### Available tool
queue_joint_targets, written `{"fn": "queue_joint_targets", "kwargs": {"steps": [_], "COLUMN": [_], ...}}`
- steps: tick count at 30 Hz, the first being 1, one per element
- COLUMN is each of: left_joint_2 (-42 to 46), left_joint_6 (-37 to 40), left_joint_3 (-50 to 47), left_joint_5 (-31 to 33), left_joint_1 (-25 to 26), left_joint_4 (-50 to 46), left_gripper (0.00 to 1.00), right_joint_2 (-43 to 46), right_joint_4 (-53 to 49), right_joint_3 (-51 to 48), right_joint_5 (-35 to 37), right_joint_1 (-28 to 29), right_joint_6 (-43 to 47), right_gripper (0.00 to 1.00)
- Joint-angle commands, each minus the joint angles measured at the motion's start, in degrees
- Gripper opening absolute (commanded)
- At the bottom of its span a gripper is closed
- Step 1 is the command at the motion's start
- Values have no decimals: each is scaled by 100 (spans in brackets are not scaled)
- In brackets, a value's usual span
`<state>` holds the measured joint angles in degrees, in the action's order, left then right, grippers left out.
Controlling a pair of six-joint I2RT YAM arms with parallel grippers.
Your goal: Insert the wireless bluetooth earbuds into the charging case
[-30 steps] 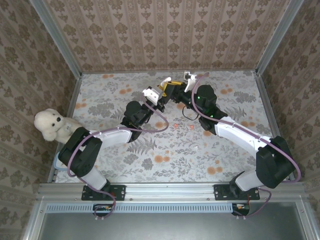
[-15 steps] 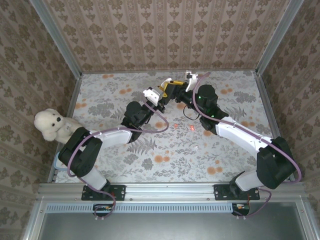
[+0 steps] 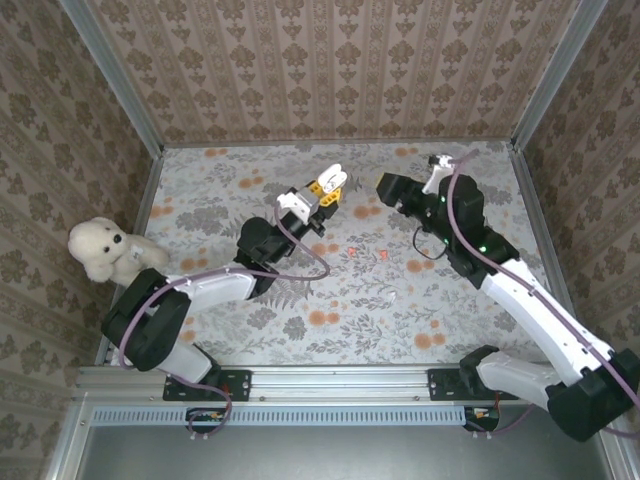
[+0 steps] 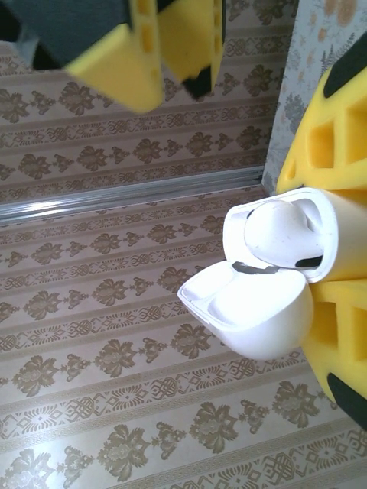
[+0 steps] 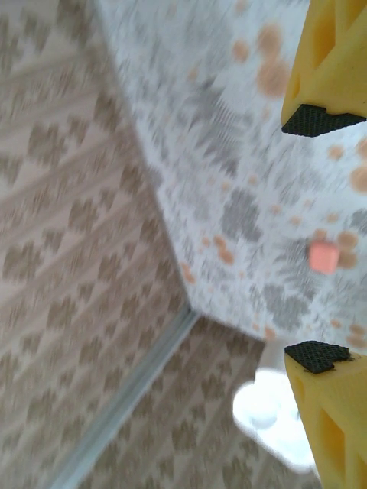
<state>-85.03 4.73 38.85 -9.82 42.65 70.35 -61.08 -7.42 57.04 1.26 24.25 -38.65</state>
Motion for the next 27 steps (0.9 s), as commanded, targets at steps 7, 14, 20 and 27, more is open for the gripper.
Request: {"fn": "queue_joint_targets", "kwargs": {"steps": [7, 14, 20, 27], "left_joint_2": [351, 423, 466, 463], "left_joint_6": [211, 235, 230, 204], "left_joint_3": [-339, -457, -523, -572], "left_joint_5": [66, 62, 64, 77], "left_joint_1": [-71, -78, -79, -73], "left_joint_4": [305, 308, 304, 348], "left_gripper": [0, 0, 0, 0], "right_joint_2": [-216, -1330, -2092, -2478], "right_joint_4": [-2734, -2512, -2643, -2708], "right_joint_3": [-1347, -1531, -1248, -1058], "right_joint_5": [469, 584, 905, 1090], "right_joint_1": [-27, 422, 909, 1140], "right_joint_6": [-1252, -1590, -1809, -1706], "right_gripper": [69, 67, 66, 64]}}
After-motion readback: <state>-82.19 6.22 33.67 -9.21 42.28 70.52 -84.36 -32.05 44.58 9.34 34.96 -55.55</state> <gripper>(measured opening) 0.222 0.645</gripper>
